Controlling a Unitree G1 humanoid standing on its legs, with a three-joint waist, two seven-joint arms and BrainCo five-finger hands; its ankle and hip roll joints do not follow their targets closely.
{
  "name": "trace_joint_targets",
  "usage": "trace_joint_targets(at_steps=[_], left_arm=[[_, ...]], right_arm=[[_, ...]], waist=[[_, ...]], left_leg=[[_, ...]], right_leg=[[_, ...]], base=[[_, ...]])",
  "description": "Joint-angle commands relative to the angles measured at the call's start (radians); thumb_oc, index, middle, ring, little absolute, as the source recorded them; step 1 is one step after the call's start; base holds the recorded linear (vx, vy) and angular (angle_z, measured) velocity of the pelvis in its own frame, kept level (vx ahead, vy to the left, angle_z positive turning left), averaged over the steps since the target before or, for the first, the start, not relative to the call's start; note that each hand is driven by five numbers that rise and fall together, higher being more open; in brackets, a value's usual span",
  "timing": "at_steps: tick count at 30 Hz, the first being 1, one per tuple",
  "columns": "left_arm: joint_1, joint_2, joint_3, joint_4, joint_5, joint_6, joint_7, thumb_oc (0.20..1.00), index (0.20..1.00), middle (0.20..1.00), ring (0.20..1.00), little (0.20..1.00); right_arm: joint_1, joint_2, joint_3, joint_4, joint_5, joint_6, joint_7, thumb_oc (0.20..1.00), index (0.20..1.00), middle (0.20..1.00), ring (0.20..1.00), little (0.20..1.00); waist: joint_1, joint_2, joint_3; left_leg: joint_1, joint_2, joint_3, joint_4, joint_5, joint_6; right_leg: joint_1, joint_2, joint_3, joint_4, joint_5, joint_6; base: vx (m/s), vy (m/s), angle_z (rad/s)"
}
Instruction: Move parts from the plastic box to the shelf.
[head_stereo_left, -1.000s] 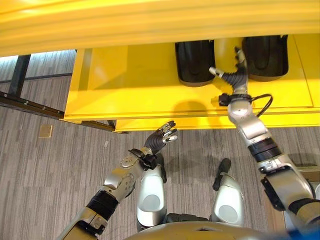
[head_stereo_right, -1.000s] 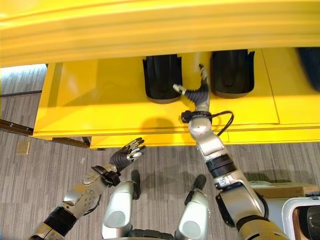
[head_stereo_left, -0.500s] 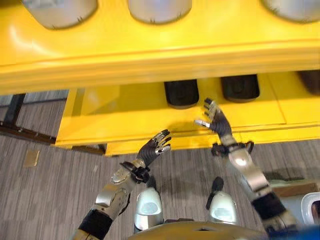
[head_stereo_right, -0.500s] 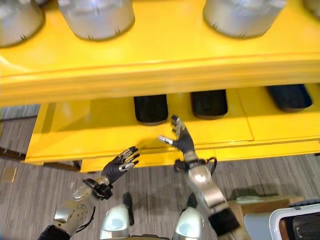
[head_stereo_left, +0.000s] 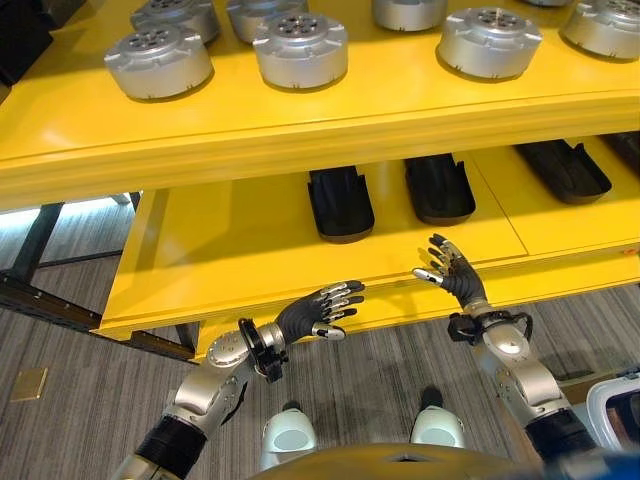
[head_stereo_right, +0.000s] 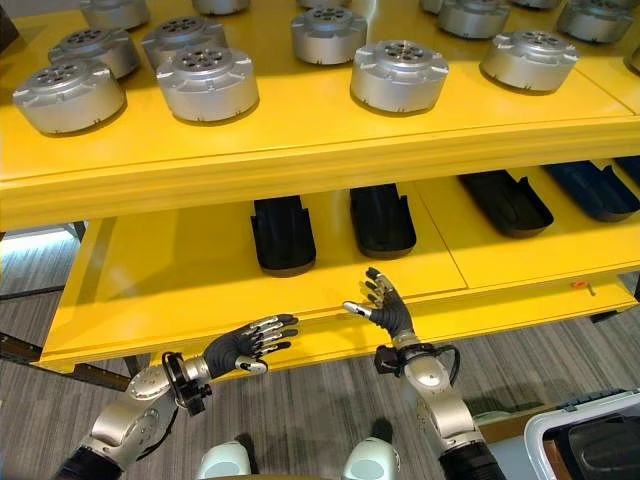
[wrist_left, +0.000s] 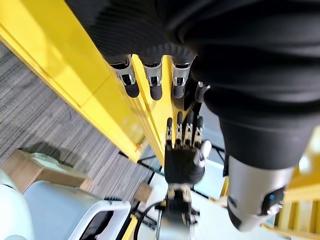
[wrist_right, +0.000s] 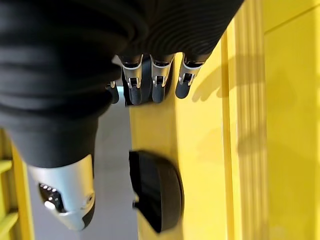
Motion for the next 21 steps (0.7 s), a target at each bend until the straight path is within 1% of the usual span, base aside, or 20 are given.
trace_joint_targets(at_steps=[1,2,3,4,5,6,7,8,10,11,13,14,15,16,17,18,21], left_arm=[[-0.054,0.001,-0.026,-0.074,0.058,-0.018,-0.099,1.000,1.000,1.000,1.000,1.000],[-0.059,-0.003,-0.029,-0.074,0.058,-0.012,-0.099,1.000,1.000,1.000,1.000,1.000],[-0.064,-0.007,-0.035,-0.071,0.051,-0.012,-0.096,1.000,1.000,1.000,1.000,1.000],[-0.064,-0.011,-0.041,-0.066,0.058,-0.016,-0.092,1.000,1.000,1.000,1.000,1.000],[-0.061,-0.017,-0.045,-0.060,0.071,-0.024,-0.081,1.000,1.000,1.000,1.000,1.000],[-0.061,-0.018,-0.046,-0.060,0.071,-0.025,-0.081,1.000,1.000,1.000,1.000,1.000],[-0.050,-0.020,-0.052,-0.048,0.095,-0.041,-0.052,1.000,1.000,1.000,1.000,1.000],[-0.046,-0.016,-0.049,-0.030,0.093,-0.055,-0.026,1.000,1.000,1.000,1.000,1.000],[-0.032,-0.015,-0.039,-0.018,0.059,-0.066,-0.013,1.000,1.000,1.000,1.000,1.000],[-0.020,-0.013,-0.031,-0.018,0.046,-0.072,-0.011,1.000,1.000,1.000,1.000,1.000],[-0.001,-0.010,-0.021,-0.025,0.039,-0.075,-0.003,1.000,1.000,1.000,1.000,1.000],[0.021,-0.007,-0.007,-0.035,0.035,-0.073,0.009,1.000,1.000,1.000,1.000,1.000],[0.029,-0.007,-0.002,-0.045,0.028,-0.066,0.029,1.000,1.000,1.000,1.000,1.000],[0.038,-0.007,0.004,-0.054,0.017,-0.060,0.046,1.000,1.000,1.000,1.000,1.000],[0.050,-0.016,0.012,-0.055,0.015,-0.058,0.055,1.000,1.000,1.000,1.000,1.000],[0.057,-0.021,0.016,-0.054,0.021,-0.059,0.061,1.000,1.000,1.000,1.000,1.000],[0.076,-0.031,0.027,-0.054,0.015,-0.076,0.070,1.000,1.000,1.000,1.000,1.000]], right_arm=[[-0.086,0.018,-0.080,-0.017,0.027,-0.051,-0.070,1.000,1.000,1.000,1.000,1.000],[-0.084,0.022,-0.084,-0.017,0.025,-0.053,-0.069,1.000,1.000,1.000,1.000,1.000],[-0.079,0.032,-0.088,-0.016,0.016,-0.054,-0.063,1.000,1.000,1.000,1.000,1.000],[-0.074,0.042,-0.090,-0.012,0.011,-0.053,-0.054,1.000,1.000,1.000,1.000,1.000],[-0.070,0.049,-0.091,-0.007,0.010,-0.052,-0.042,1.000,1.000,1.000,1.000,1.000],[-0.069,0.049,-0.091,-0.007,0.010,-0.052,-0.042,1.000,1.000,1.000,1.000,1.000],[-0.062,0.053,-0.086,0.000,0.019,-0.058,-0.031,1.000,1.000,1.000,1.000,1.000],[-0.052,0.050,-0.076,0.003,0.022,-0.069,-0.025,1.000,1.000,1.000,1.000,1.000],[-0.046,0.045,-0.070,0.005,0.037,-0.077,-0.028,1.000,1.000,1.000,1.000,1.000],[-0.048,0.046,-0.068,0.008,0.034,-0.080,-0.028,1.000,1.000,1.000,1.000,1.000],[-0.058,0.048,-0.061,0.011,0.020,-0.091,-0.025,1.000,1.000,1.000,1.000,1.000],[-0.084,0.048,-0.045,0.010,0.010,-0.086,-0.033,1.000,1.000,1.000,1.000,1.000],[-0.103,0.047,-0.033,0.009,0.003,-0.071,-0.038,1.000,1.000,1.000,1.000,1.000],[-0.117,0.046,-0.019,0.006,-0.011,-0.059,-0.049,1.000,1.000,1.000,1.000,1.000],[-0.123,0.039,0.000,-0.008,-0.035,-0.038,-0.076,1.000,1.000,1.000,1.000,1.000],[-0.123,0.032,0.005,-0.018,-0.036,-0.022,-0.091,1.000,1.000,1.000,1.000,1.000],[-0.112,0.014,-0.002,-0.034,-0.022,0.002,-0.119,1.000,1.000,1.000,1.000,1.000]], waist=[[-0.007,-0.001,0.066],[-0.009,-0.004,0.066],[-0.012,-0.008,0.067],[-0.012,-0.004,0.069],[-0.013,-0.001,0.070],[-0.011,-0.001,0.070],[-0.013,0.007,0.066],[-0.012,0.016,0.061],[-0.002,0.032,0.050],[0.008,0.040,0.042],[0.026,0.048,0.029],[0.056,0.053,0.012],[0.071,0.050,0.006],[0.083,0.045,0.003],[0.093,0.036,0.000],[0.093,0.032,-0.001],[0.081,0.026,-0.002]], left_leg=[[0.128,-0.096,0.120,-0.133,0.026,0.095],[0.132,-0.103,0.127,-0.145,0.025,0.097],[0.143,-0.111,0.145,-0.165,0.022,0.099],[0.162,-0.111,0.157,-0.184,0.005,0.093],[0.172,-0.112,0.177,-0.202,0.007,0.094],[0.174,-0.113,0.178,-0.205,0.008,0.094],[0.181,-0.116,0.200,-0.230,0.022,0.099],[0.178,-0.119,0.203,-0.241,0.034,0.110],[0.178,-0.120,0.200,-0.256,0.049,0.122],[0.179,-0.119,0.199,-0.268,0.061,0.124],[0.180,-0.115,0.203,-0.284,0.078,0.117],[0.181,-0.104,0.223,-0.298,0.101,0.102],[0.177,-0.092,0.247,-0.296,0.115,0.087],[0.166,-0.064,0.279,-0.285,0.135,0.061],[0.154,-0.033,0.316,-0.271,0.154,0.040],[0.149,-0.020,0.331,-0.270,0.162,0.032],[0.149,0.003,0.350,-0.280,0.186,0.013]], right_leg=[[0.028,-0.040,-0.016,0.086,0.066,0.086],[0.018,-0.047,-0.018,0.074,0.096,0.095],[-0.007,-0.059,-0.026,0.070,0.148,0.109],[-0.022,-0.064,-0.040,0.084,0.166,0.124],[-0.033,-0.069,-0.061,0.097,0.173,0.126],[-0.034,-0.070,-0.059,0.098,0.173,0.126],[-0.039,-0.064,-0.077,0.142,0.149,0.122],[-0.040,-0.052,-0.078,0.216,0.115,0.110],[-0.038,-0.043,-0.077,0.323,0.055,0.086],[-0.029,-0.039,-0.086,0.351,0.031,0.075],[-0.003,-0.035,-0.111,0.355,-0.003,0.064],[0.056,-0.027,-0.170,0.313,-0.050,0.053],[0.095,-0.014,-0.214,0.247,-0.073,0.043],[0.143,0.019,-0.258,0.146,-0.096,0.030],[0.180,0.047,-0.296,0.050,-0.103,0.020],[0.192,0.058,-0.306,0.015,-0.100,0.020],[0.192,0.078,-0.308,-0.023,-0.087,0.025]], base=[[-0.20,0.403,-0.17],[-0.16,0.277,-0.27],[-0.06,0.168,-0.42],[-0.09,0.188,-0.54],[-0.04,0.123,-0.62],[-0.12,0.129,-0.68],[-0.12,0.138,-0.67],[-0.14,0.168,-0.62],[-0.05,0.071,-0.70],[-0.01,-0.003,-0.68],[0.01,-0.087,-0.71],[0.03,-0.223,-0.88],[0.05,-0.344,-1.40],[0.05,-0.411,-1.25],[0.06,-0.422,-1.21],[0.04,-0.313,-0.69],[0.01,-0.215,-0.90]])
